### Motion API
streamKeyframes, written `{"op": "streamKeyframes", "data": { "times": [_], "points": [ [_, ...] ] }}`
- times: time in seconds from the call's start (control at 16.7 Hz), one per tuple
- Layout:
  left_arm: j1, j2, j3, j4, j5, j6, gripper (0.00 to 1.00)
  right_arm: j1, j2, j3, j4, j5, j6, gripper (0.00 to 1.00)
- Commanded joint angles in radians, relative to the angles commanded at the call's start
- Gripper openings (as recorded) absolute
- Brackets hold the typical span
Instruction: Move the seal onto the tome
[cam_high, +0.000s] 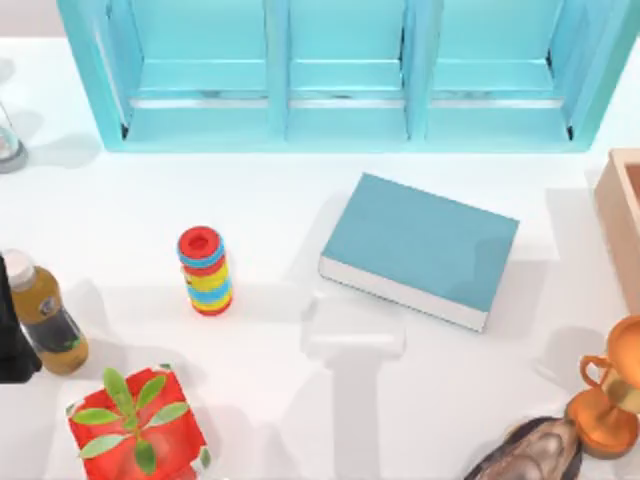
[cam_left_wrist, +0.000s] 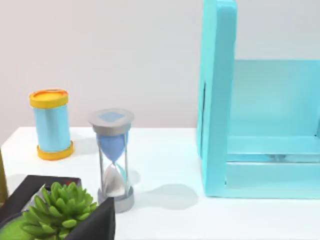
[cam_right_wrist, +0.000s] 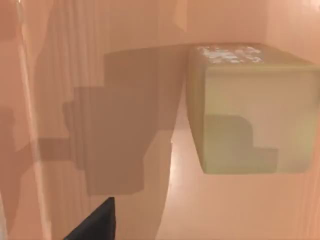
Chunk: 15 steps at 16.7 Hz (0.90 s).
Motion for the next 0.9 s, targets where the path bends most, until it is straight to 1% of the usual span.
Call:
{"op": "streamKeyframes", "data": {
  "times": [0.18,0.3,0.66,0.9],
  "points": [
    [0.000,0.000,0.000,0.000,0.000,0.000,1.00,-0.012,0.092,0.098,-0.061,0.001,-0.021,1.00],
    [0.000,0.000,0.000,0.000,0.000,0.000,1.00,-0.015,0.115,0.124,-0.077,0.001,-0.027,1.00],
    [0.000,0.000,0.000,0.000,0.000,0.000,1.00,-0.010,0.114,0.120,-0.073,0.001,-0.026,1.00],
    [0.000,0.000,0.000,0.000,0.000,0.000,1.00,-0.011,0.141,0.039,0.031,0.002,-0.024,1.00]
  ]
}}
